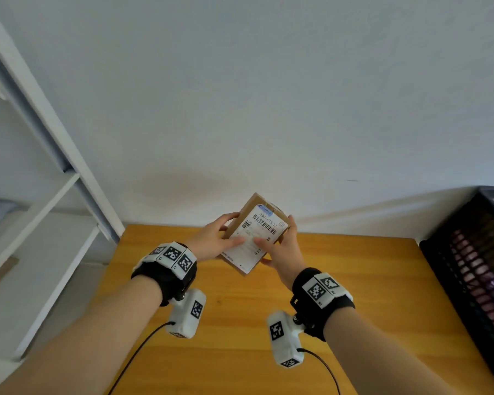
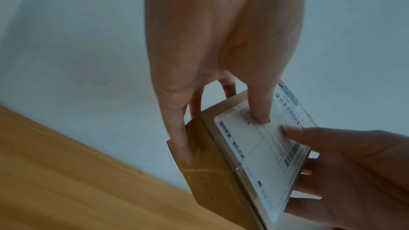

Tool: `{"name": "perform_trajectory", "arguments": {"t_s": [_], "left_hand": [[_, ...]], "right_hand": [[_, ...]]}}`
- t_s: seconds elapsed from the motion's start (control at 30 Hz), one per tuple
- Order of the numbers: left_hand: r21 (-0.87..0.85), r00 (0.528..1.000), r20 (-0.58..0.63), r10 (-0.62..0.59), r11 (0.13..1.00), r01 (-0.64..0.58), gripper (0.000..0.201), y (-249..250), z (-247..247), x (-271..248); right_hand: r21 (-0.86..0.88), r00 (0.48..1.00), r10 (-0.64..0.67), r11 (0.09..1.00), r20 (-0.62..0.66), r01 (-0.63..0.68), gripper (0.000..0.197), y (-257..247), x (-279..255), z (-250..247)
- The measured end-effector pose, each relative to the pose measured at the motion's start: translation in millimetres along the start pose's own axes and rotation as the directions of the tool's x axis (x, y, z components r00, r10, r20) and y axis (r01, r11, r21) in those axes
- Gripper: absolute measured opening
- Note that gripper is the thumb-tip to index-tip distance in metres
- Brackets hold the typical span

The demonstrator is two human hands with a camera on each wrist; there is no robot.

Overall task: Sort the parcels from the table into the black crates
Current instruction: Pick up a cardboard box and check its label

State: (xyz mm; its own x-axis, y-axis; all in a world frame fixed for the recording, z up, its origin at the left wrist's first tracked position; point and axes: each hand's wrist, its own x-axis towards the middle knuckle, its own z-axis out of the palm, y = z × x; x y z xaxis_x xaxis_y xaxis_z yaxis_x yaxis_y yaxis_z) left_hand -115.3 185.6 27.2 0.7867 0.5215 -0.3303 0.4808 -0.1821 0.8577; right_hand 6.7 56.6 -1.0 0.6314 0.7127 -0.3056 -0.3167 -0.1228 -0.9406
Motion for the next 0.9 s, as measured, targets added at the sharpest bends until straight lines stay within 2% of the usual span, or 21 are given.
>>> {"name": "perform_trajectory", "arguments": {"t_s": [0.23,0.37,0.57,0.9], "left_hand": [[-0.133,0.995,-0.095,0.044,0.99,-0.056,0.05,56,61,-69],[-0.163,0.979,-0.18,0.096,0.979,-0.126,0.054,80,91,-110],[-0.198,0.954,-0.256,0.155,0.958,-0.208,0.054,112,117,-159],[-0.154,0.936,-0.263,0.236,0.947,-0.282,0.054,143,116,-215]], "right_hand": [[0.004,0.984,-0.171,0.985,0.058,0.171,0.073,-38,-71,-60],[0.035,0.968,-0.225,0.974,0.111,0.223,0.063,-53,-110,-84],[0.066,0.932,-0.301,0.954,0.204,0.293,0.071,-73,-157,-109],[0.064,0.872,-0.394,0.917,0.291,0.393,0.081,-112,-206,-108]]}}
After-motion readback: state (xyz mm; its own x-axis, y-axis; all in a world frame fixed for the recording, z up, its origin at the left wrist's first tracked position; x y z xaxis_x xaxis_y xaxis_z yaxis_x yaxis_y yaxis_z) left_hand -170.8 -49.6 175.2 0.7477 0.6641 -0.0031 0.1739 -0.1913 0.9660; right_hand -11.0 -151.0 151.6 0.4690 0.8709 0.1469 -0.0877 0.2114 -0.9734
